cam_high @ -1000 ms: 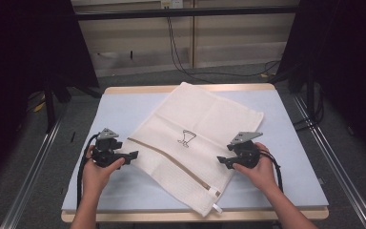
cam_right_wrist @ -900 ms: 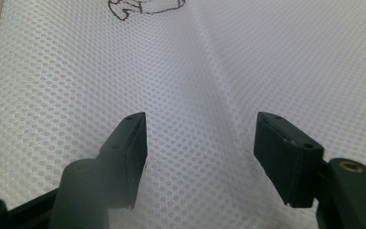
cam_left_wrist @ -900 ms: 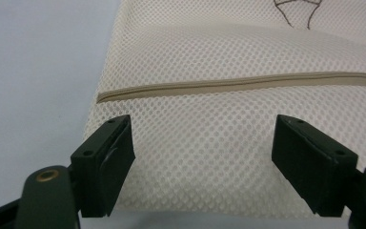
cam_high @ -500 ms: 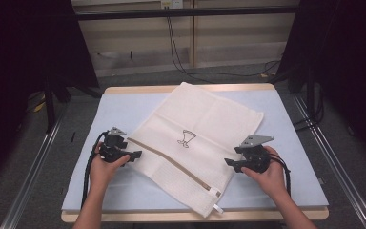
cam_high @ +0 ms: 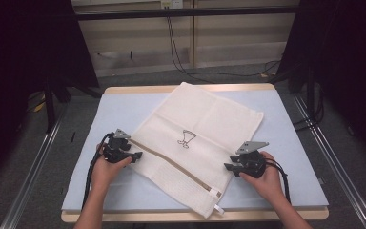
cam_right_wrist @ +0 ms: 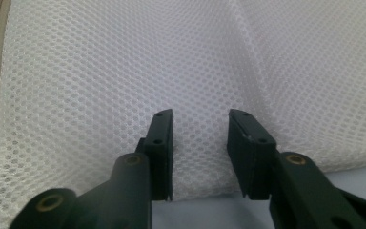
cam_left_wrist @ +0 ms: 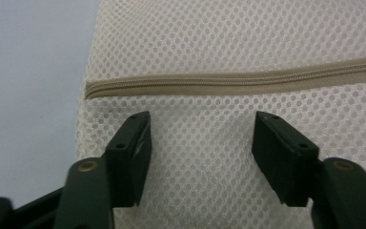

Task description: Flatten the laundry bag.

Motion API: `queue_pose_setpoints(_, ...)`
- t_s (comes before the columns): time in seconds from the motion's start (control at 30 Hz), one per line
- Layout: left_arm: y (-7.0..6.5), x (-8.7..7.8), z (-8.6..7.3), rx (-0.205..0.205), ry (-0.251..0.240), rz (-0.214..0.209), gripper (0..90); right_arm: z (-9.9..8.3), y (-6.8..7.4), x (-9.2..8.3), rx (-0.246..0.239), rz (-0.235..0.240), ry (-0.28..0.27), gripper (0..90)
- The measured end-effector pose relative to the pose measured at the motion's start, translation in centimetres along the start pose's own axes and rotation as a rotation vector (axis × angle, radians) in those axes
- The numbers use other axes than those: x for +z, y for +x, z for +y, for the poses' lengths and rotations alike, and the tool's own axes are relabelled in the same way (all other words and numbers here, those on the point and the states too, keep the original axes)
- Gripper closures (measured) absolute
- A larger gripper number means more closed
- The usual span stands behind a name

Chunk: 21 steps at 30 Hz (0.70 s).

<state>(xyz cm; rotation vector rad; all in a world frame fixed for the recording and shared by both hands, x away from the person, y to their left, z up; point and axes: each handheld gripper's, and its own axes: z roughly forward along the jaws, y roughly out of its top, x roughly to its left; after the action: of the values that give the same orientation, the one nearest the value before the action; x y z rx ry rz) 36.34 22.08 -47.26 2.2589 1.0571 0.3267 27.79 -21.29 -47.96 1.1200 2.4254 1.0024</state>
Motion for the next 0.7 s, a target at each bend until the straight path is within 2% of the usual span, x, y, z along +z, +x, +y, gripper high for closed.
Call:
queue_pose_setpoints(0.07, -0.3, 0.0, 0.0, -0.007, 0.004, 0.014, 49.6, -0.1, 0.0, 0.0, 0.005, -0.003, -0.006, 72.5)
queue_pose_setpoints(0.1, -0.4, -0.1, 0.1, -0.008, 0.01, 0.009, 53.4, -0.1, -0.1, 0.1, 0.008, -0.003, -0.013, 78.0)
queue_pose_setpoints(0.17, -0.7, -0.1, 0.1, -0.021, 0.005, 0.0, 62.4, -0.2, -0.1, 0.1, 0.006, -0.008, -0.018, 82.9)
queue_pose_setpoints(0.2, -0.9, -0.2, 0.1, -0.021, 0.013, 0.004, 69.3, -0.1, -0.3, 0.2, 0.014, 0.026, -0.023, 90.0)
queue_pose_setpoints(0.23, -0.9, -0.1, 0.1, -0.047, 0.002, -0.019, 71.9, -0.1, -0.3, 0.3, 0.018, 0.029, -0.022, 90.0)
queue_pose_setpoints(0.27, -0.9, -0.1, 0.1, -0.047, 0.002, -0.019, 79.3, -0.1, -0.3, 0.3, 0.018, 0.029, -0.022, 90.0)
queue_pose_setpoints(0.3, -1.0, -0.1, 0.1, -0.073, 0.0, -0.034, 79.3, 0.0, -0.3, 0.3, 0.013, 0.02, -0.017, 90.0)
queue_pose_setpoints(0.33, -1.0, -0.1, 0.1, -0.073, -0.002, -0.032, 86.8, 0.3, -0.1, 0.2, 0.008, 0.016, 0.002, 90.0)
queue_pose_setpoints(0.37, -1.1, 0.0, 0.1, -0.08, -0.002, -0.039, 86.8, 0.3, -0.1, 0.2, 0.008, 0.016, 0.002, 90.0)
queue_pose_setpoints(0.4, -1.3, 0.0, 0.2, -0.077, 0.003, -0.031, 88.6, 0.3, 0.0, 0.3, 0.002, 0.0, 0.002, 90.0)
queue_pose_setpoints(0.43, -1.5, 0.0, 0.2, -0.058, 0.009, -0.013, 89.2, 0.5, 0.0, 0.3, 0.0, -0.002, 0.013, 90.0)
queue_pose_setpoints(0.47, -1.5, 0.0, 0.2, -0.058, 0.009, -0.013, 89.5, 0.5, 0.0, 0.3, 0.0, -0.002, 0.013, 90.0)
queue_pose_setpoints(0.6, -1.7, -0.2, 0.0, -0.067, -0.002, -0.018, 90.0, 0.5, -0.4, 0.3, 0.013, -0.022, 0.009, 90.0)
queue_pose_setpoints(0.63, -1.8, -0.3, -0.1, -0.07, 0.003, -0.024, 90.0, 0.6, -0.8, 0.2, 0.0, -0.06, 0.019, 90.0)
queue_pose_setpoints(0.7, -2.0, -0.4, -0.3, -0.077, 0.001, -0.037, 90.0, 0.5, -1.2, 0.2, 0.027, -0.06, 0.016, 90.0)
